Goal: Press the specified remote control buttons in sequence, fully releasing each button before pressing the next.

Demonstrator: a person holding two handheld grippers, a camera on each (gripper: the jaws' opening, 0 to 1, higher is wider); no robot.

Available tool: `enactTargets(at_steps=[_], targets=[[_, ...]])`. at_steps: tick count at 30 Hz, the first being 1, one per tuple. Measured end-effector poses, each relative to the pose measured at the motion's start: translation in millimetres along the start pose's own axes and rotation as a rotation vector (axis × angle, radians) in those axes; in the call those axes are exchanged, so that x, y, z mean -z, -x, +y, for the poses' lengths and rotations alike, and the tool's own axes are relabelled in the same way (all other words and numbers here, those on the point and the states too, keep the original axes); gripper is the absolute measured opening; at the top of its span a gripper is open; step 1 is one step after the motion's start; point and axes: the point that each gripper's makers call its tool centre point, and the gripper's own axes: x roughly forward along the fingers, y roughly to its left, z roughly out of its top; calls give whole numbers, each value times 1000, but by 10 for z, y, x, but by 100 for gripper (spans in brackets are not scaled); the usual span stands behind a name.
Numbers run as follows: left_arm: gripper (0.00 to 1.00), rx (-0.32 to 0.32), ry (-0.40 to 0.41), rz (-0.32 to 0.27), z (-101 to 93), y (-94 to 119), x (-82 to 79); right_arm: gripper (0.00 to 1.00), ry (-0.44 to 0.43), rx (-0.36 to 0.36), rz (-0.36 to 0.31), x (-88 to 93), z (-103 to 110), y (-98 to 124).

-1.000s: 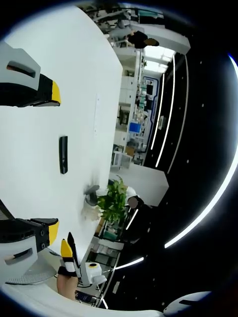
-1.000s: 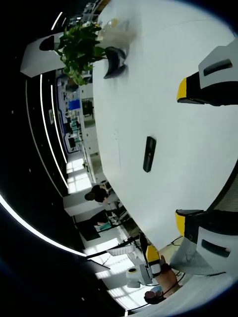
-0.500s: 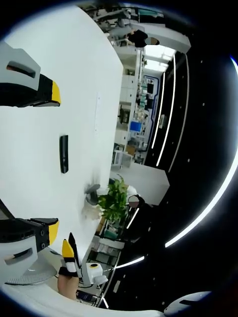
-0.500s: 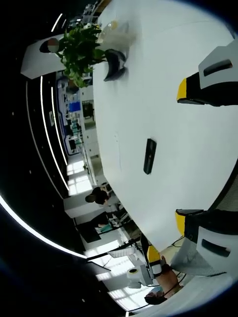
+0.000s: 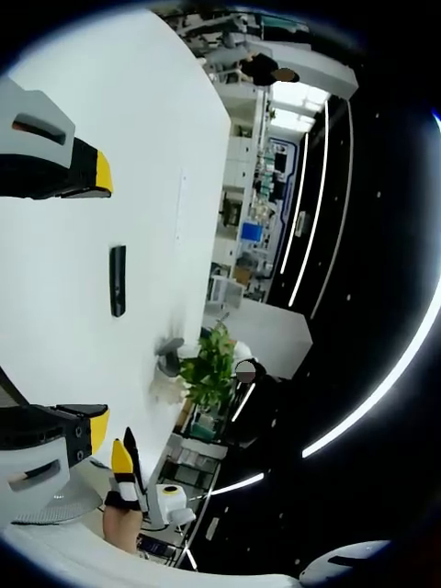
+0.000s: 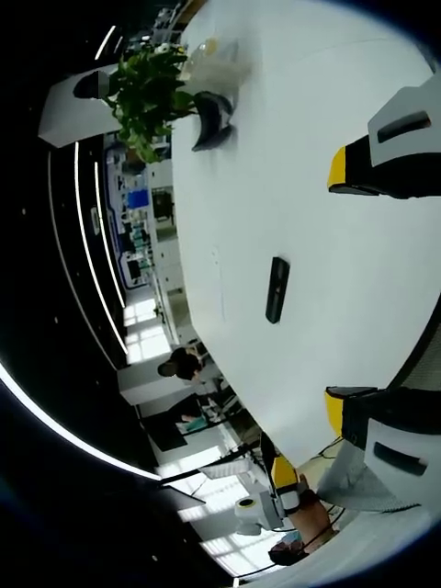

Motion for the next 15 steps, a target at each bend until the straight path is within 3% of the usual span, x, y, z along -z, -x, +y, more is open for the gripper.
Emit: enactTargets(at_steps=[15], targets=[[96, 13, -3, 17, 8, -27, 43, 85, 0, 0, -4, -17, -4, 0]])
